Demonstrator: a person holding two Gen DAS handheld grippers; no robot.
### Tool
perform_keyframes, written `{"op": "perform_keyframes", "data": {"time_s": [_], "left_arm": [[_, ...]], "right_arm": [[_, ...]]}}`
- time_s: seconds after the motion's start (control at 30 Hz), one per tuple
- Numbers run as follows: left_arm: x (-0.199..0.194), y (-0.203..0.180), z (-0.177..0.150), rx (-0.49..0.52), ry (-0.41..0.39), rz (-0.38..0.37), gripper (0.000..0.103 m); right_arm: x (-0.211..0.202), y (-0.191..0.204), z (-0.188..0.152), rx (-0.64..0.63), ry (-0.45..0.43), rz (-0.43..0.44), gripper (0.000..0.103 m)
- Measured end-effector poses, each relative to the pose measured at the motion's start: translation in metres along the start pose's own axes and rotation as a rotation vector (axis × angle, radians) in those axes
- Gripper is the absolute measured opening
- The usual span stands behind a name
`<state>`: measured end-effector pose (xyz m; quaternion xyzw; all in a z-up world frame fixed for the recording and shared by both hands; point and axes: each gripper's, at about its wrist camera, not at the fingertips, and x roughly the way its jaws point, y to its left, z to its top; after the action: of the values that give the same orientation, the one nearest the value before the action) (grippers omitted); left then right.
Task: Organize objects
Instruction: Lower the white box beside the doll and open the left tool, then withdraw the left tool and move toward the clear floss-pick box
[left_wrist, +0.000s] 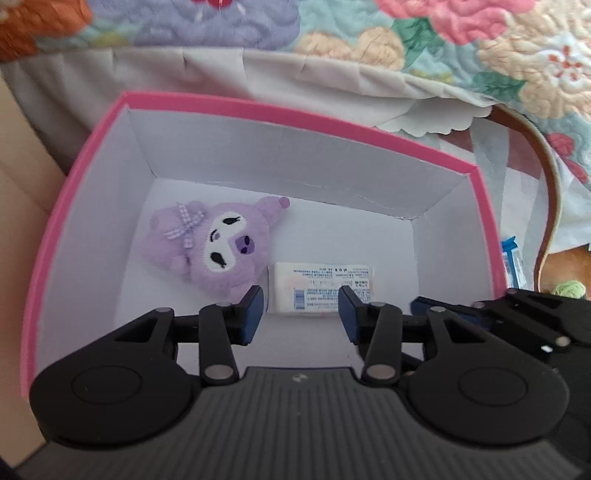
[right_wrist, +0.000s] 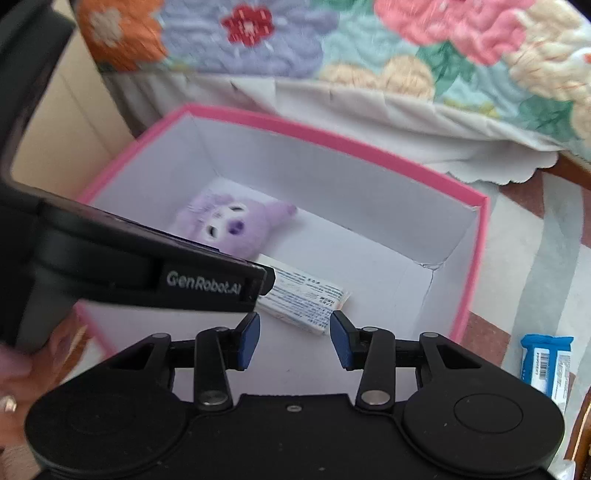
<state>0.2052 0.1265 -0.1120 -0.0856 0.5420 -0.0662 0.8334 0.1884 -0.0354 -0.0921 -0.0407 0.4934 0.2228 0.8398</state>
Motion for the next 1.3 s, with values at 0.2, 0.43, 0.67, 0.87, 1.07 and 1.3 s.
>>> {"op": "perform_keyframes", "data": {"time_s": [0.2, 0.43, 0.67, 0.87, 1.07, 1.3], "left_arm": [[-0.033, 0.000, -0.008, -0.012, -0.012, 0.022, 0.047], [-0.071, -0.008, -0.016, -0.005, -0.027, 0.038, 0.047], [-0.118, -0.027, -0.032, 0.031, -0.057, 0.032, 0.047], [-0.158, -0.045, -0.054, 0.045, -0.090, 0.026, 0.051], [-0.190, -0.056, -0.080, 0.050, -0.117, 0.031, 0.057], [-0.217, -0.062, -0.102, 0.059, -0.162, 0.051, 0.063]], "right_arm": [[-0.052, -0.008, -0.005, -0.004, -0.072, 0.058, 0.047], [-0.095, -0.003, -0.007, -0.069, -0.107, 0.072, 0.047], [-0.128, 0.003, -0.016, -0.105, -0.095, 0.085, 0.047], [-0.156, 0.013, -0.031, -0.125, -0.111, 0.107, 0.048], [-0.180, 0.021, -0.044, -0.151, -0.110, 0.145, 0.048], [-0.211, 0.027, -0.062, -0.204, -0.149, 0.128, 0.065]]}}
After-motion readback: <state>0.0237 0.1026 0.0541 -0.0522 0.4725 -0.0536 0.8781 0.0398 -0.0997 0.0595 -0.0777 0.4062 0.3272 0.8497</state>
